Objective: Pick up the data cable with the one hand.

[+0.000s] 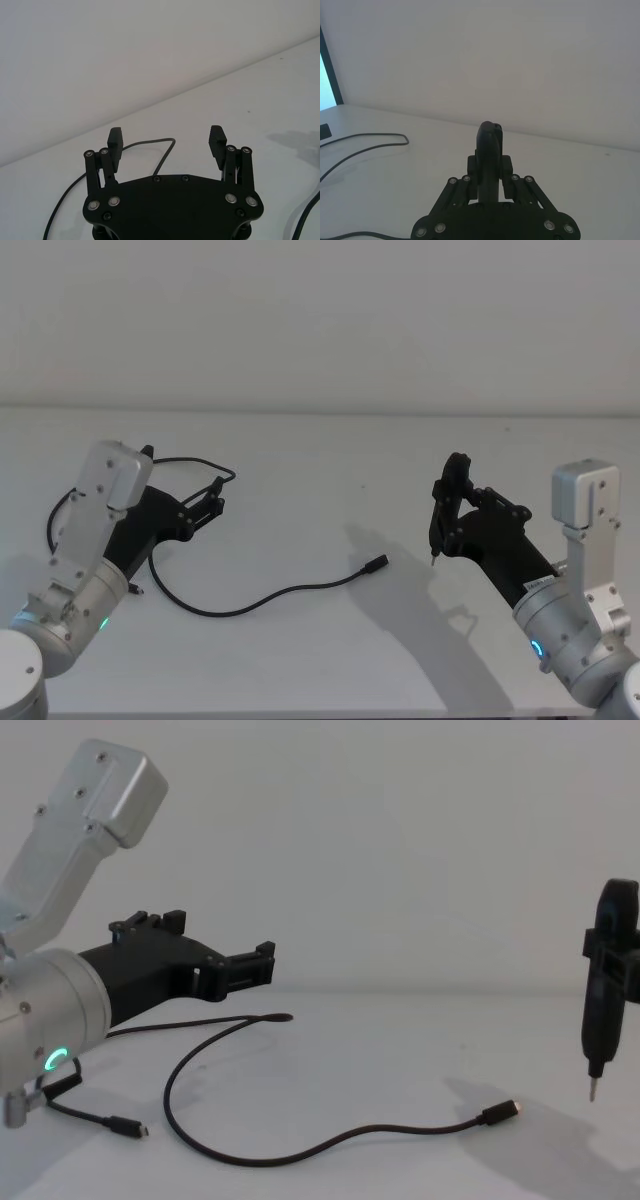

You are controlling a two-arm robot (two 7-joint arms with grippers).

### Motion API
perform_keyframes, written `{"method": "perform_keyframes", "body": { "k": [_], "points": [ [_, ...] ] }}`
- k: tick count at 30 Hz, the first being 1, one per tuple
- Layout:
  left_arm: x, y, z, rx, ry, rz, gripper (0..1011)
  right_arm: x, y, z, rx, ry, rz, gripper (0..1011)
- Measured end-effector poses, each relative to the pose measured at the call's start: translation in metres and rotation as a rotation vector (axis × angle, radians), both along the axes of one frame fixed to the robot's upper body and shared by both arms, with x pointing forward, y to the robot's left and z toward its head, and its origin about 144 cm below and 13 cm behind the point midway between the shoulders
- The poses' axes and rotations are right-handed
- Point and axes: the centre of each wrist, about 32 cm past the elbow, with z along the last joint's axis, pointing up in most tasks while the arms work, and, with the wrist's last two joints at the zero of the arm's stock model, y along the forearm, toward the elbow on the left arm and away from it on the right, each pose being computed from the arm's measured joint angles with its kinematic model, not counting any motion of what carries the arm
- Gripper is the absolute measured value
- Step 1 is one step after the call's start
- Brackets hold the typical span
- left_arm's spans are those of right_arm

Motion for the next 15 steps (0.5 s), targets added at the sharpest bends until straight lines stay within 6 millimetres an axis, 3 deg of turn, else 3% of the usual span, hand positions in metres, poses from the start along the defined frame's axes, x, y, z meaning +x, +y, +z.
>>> {"method": "perform_keyframes", "body": {
  "k": [15],
  "points": [
    [0.0000, 0.0000, 0.0000, 0.000, 0.000, 0.000, 1000, 0.0000, 0.0000, 0.0000, 0.000, 0.000, 0.000, 275]
  ]
}}
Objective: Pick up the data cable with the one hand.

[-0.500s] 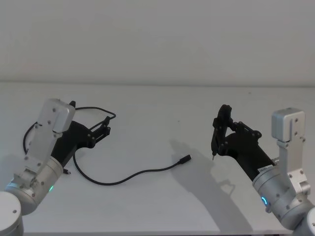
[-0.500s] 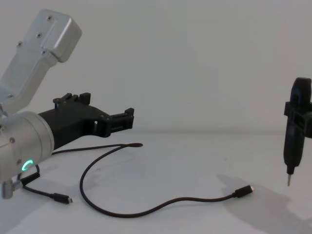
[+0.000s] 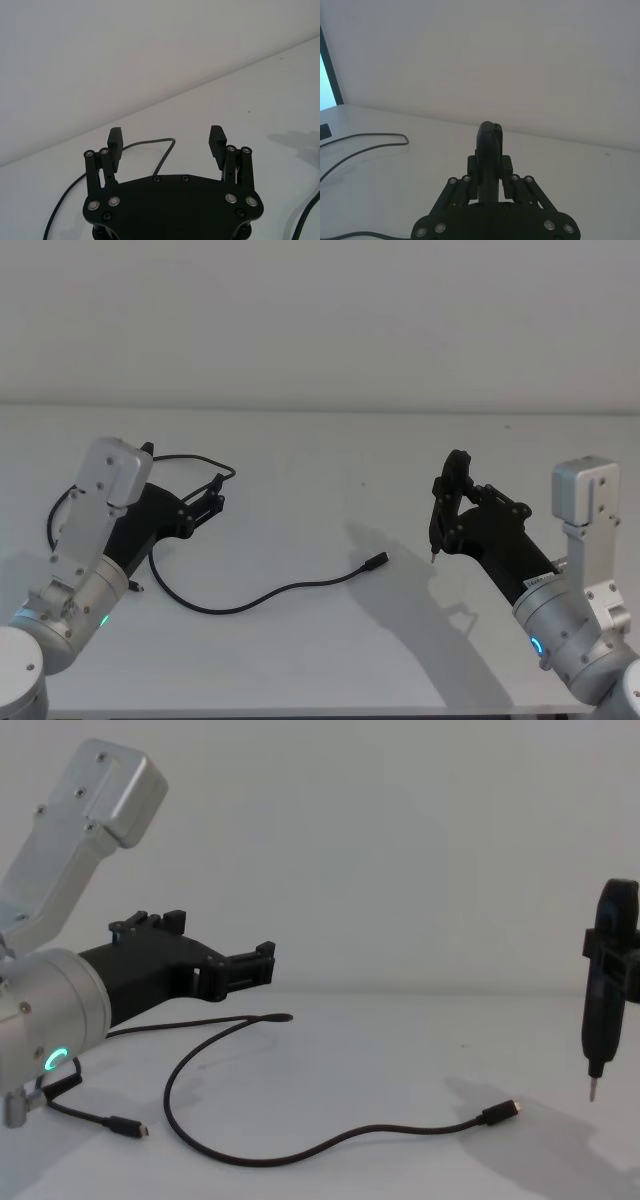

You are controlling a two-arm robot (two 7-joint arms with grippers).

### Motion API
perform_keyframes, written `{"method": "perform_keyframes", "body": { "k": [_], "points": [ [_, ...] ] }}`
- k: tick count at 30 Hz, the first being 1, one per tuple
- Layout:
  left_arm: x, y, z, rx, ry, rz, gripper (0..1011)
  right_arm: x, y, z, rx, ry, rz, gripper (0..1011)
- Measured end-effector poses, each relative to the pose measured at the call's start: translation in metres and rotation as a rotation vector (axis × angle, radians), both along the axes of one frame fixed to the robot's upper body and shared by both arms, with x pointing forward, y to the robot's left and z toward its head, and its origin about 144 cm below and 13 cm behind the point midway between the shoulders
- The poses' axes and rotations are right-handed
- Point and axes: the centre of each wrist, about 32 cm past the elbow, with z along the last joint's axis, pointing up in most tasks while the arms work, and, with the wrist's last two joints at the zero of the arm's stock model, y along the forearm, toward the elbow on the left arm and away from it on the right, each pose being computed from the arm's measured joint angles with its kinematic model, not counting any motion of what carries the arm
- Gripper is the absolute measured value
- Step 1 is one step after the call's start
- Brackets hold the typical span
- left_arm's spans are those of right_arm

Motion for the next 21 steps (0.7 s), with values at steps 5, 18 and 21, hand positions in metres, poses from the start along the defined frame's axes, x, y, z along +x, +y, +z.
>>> {"method": "perform_keyframes", "body": {
  "k": [5, 18, 21],
  "points": [
    [0.0000, 0.0000, 0.0000, 0.000, 0.000, 0.000, 1000, 0.0000, 0.0000, 0.0000, 0.000, 0.000, 0.000, 275],
    [0.0000, 0.0000, 0.0000, 0.000, 0.000, 0.000, 1000, 0.0000, 0.0000, 0.0000, 0.000, 0.000, 0.000, 275],
    [0.0000, 0.0000, 0.0000, 0.000, 0.000, 0.000, 1000, 0.0000, 0.0000, 0.0000, 0.000, 0.000, 0.000, 274]
  ]
}}
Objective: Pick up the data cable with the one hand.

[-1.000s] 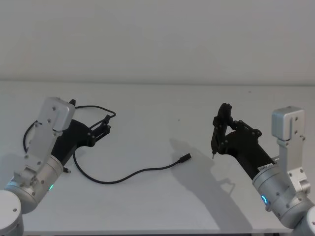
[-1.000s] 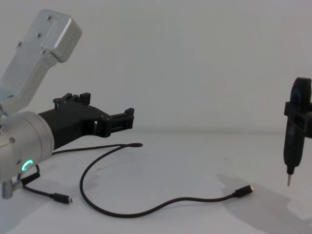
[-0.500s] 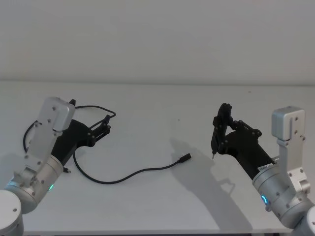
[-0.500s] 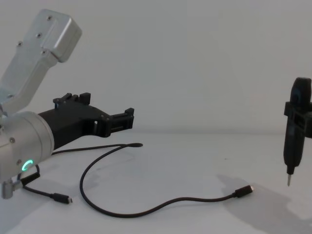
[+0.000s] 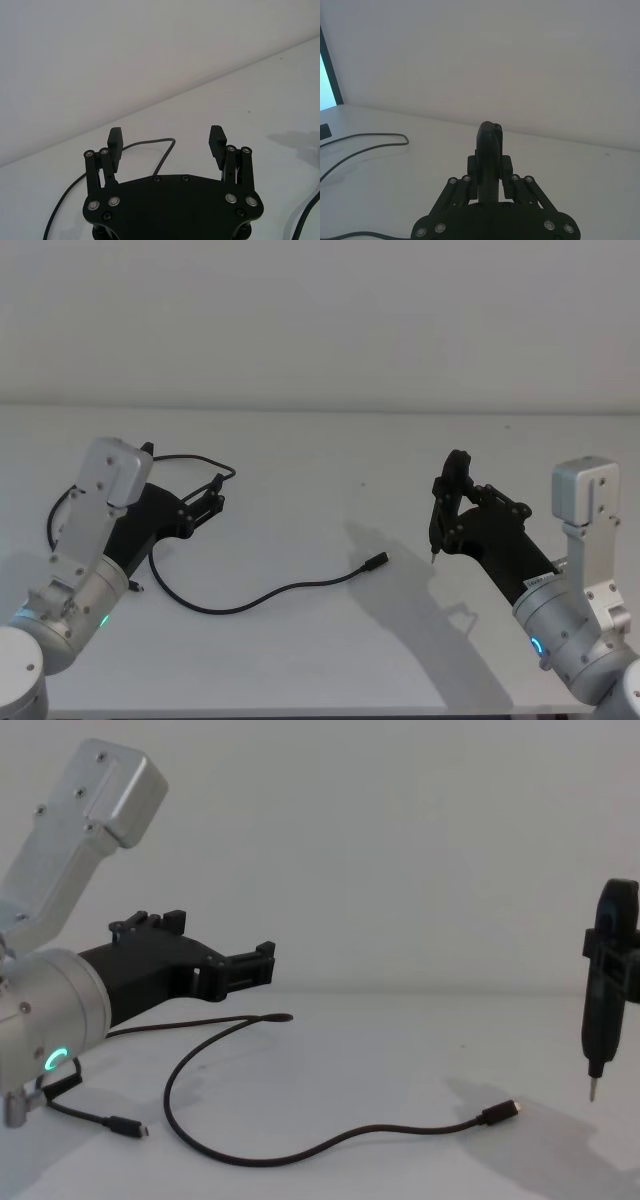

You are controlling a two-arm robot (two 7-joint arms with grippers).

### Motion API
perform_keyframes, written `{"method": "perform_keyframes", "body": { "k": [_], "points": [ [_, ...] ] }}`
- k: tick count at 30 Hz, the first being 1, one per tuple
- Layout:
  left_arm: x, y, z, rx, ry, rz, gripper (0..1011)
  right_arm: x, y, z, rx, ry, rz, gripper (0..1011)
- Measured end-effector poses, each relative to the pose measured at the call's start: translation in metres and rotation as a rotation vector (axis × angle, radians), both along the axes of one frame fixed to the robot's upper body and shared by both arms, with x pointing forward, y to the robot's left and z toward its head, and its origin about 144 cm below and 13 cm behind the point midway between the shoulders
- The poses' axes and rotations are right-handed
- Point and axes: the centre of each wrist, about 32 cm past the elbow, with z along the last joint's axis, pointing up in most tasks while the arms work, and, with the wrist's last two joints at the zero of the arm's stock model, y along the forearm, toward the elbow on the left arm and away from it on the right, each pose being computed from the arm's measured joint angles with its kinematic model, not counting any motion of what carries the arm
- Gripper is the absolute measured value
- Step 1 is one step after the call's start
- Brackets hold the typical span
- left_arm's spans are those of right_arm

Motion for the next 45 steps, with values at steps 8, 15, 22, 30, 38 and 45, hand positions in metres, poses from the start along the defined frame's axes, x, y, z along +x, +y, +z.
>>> {"method": "perform_keyframes", "body": {
  "k": [8, 15, 22, 30, 38, 45],
  "points": [
    [0.000, 0.000, 0.000, 0.000, 0.000, 0.000, 1000, 0.000, 0.000, 0.000, 0.000, 0.000, 0.000, 274],
    [0.000, 0.000, 0.000, 0.000, 0.000, -0.001, 1001, 0.000, 0.000, 0.000, 0.000, 0.000, 0.000, 274],
    [-0.001, 0.002, 0.003, 0.024, 0.002, -0.041, 1000, 0.000, 0.000, 0.000, 0.000, 0.000, 0.000, 275],
    [-0.001, 0.010, 0.009, 0.073, 0.015, -0.123, 1000, 0.000, 0.000, 0.000, 0.000, 0.000, 0.000, 274],
    [0.002, 0.024, 0.017, 0.139, 0.042, -0.228, 1000, 0.000, 0.000, 0.000, 0.000, 0.000, 0.000, 275],
    [0.011, 0.043, 0.029, 0.225, 0.093, -0.336, 1000, 0.000, 0.000, 0.000, 0.000, 0.000, 0.000, 275]
  ]
}}
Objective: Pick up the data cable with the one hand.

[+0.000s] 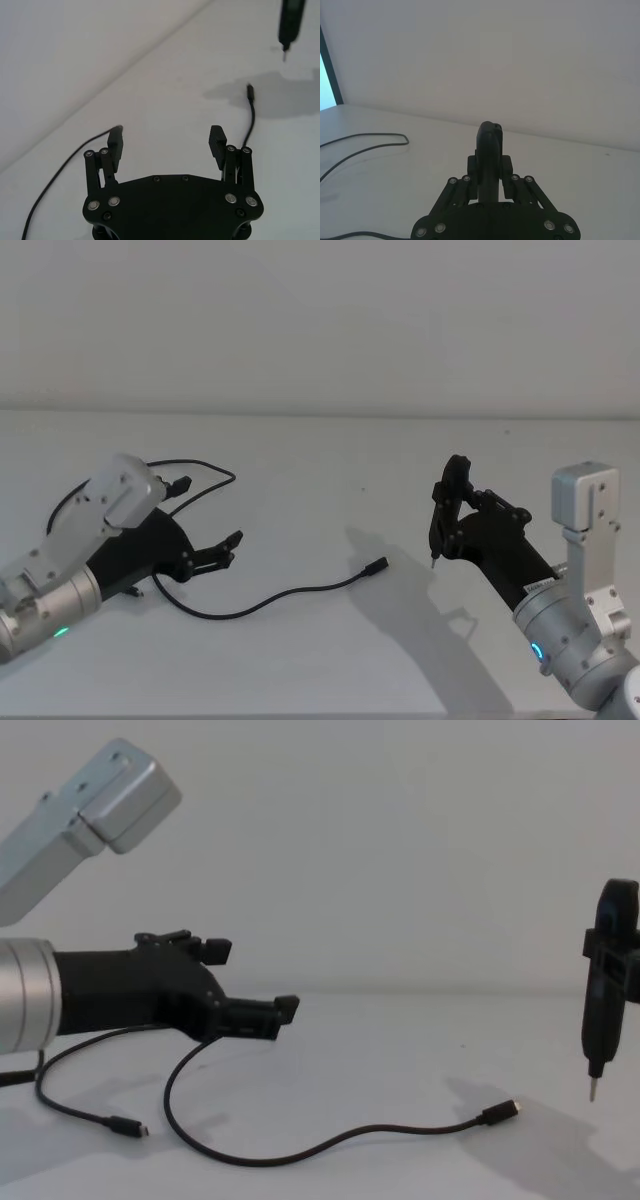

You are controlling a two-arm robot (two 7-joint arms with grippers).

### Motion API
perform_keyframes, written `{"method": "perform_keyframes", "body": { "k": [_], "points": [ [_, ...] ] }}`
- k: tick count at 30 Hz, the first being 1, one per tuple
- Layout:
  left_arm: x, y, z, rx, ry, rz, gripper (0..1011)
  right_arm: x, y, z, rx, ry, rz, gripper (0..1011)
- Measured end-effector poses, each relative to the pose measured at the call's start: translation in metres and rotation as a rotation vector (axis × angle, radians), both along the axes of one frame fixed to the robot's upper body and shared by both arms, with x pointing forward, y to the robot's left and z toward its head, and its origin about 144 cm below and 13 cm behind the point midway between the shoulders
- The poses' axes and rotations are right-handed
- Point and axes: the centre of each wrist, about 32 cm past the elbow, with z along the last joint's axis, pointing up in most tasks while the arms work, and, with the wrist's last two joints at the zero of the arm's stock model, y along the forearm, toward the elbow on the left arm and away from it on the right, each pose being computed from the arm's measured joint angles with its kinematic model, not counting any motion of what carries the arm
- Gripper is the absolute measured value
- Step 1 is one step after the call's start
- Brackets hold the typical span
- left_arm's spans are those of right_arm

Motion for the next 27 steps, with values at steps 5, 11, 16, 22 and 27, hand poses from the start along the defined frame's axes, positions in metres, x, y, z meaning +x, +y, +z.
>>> {"method": "perform_keyframes", "body": {
  "k": [5, 11, 16, 22, 27],
  "points": [
    [0.006, 0.009, 0.005, 0.041, 0.029, -0.045, 1000, 0.000, 0.000, 0.000, 0.000, 0.000, 0.000, 274],
    [0.009, 0.014, 0.008, 0.064, 0.050, -0.070, 1000, 0.000, 0.000, 0.000, 0.000, 0.000, 0.000, 275],
    [0.007, 0.010, 0.006, 0.052, 0.056, -0.065, 1000, 0.000, 0.000, 0.000, 0.000, 0.000, 0.000, 275],
    [0.006, 0.002, 0.006, 0.038, 0.070, -0.066, 1000, 0.000, 0.000, 0.000, 0.000, 0.000, 0.000, 275],
    [0.005, -0.008, 0.004, 0.033, 0.097, -0.081, 1000, 0.000, 0.000, 0.000, 0.000, 0.000, 0.000, 274]
  ]
}}
